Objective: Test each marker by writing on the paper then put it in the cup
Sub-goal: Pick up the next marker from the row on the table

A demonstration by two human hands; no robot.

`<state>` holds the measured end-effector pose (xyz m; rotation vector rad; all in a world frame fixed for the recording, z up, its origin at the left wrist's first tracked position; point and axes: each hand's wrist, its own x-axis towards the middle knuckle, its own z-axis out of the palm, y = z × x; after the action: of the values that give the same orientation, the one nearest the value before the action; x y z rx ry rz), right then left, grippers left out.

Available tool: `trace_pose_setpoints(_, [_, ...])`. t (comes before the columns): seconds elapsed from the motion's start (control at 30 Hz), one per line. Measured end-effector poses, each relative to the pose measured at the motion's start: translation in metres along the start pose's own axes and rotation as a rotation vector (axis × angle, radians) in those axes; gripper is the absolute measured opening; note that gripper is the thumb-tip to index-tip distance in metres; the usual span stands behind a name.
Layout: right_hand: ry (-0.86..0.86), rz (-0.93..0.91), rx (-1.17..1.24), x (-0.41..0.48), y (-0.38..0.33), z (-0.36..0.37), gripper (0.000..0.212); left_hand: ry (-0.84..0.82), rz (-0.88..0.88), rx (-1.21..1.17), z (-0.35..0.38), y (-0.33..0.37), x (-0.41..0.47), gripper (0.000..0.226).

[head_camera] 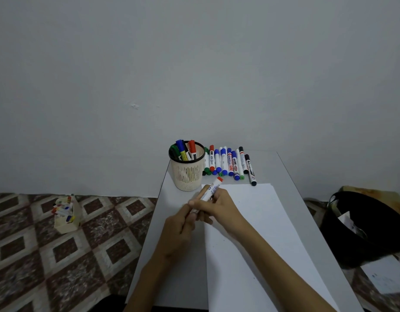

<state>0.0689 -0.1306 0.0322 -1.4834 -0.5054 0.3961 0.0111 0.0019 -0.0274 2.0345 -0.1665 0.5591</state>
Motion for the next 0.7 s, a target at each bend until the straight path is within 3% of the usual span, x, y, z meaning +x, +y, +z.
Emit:
trace_pose_setpoints(0.23, [-0.064, -0.029, 0.060, 0.005, -0.006, -0.001, 0.024, 0.066, 0.015, -0.089, -0.004, 0.001, 0.001, 0.033])
trace_pose_setpoints(0.4, [-0.098, -0.084, -0.037, 0.009, -0.013, -0.011, 0.019, 0.060, -0.010, -0.185, -0.003, 0.005, 0.001, 0.030])
trace_pose_setpoints(0.47, [-0.031, -0.109, 0.004, 0.011, -0.011, -0.013, 0.018, 0.047, -0.034, -0.113, -0.003, 0.003, 0.001, 0.027])
trace_pose_setpoints(0.6, [0.239, -0.091, 0.353, 0.019, -0.006, -0.024, 0.014, 0.058, -0.037, 0.165, -0.001, -0.004, 0.001, 0.031])
trace_pose_setpoints(0.7, [0.254, -0.040, 0.387, 0.017, 0.001, -0.030, 0.003, -0.005, -0.012, 0.331, 0.004, -0.004, 0.003, 0.038])
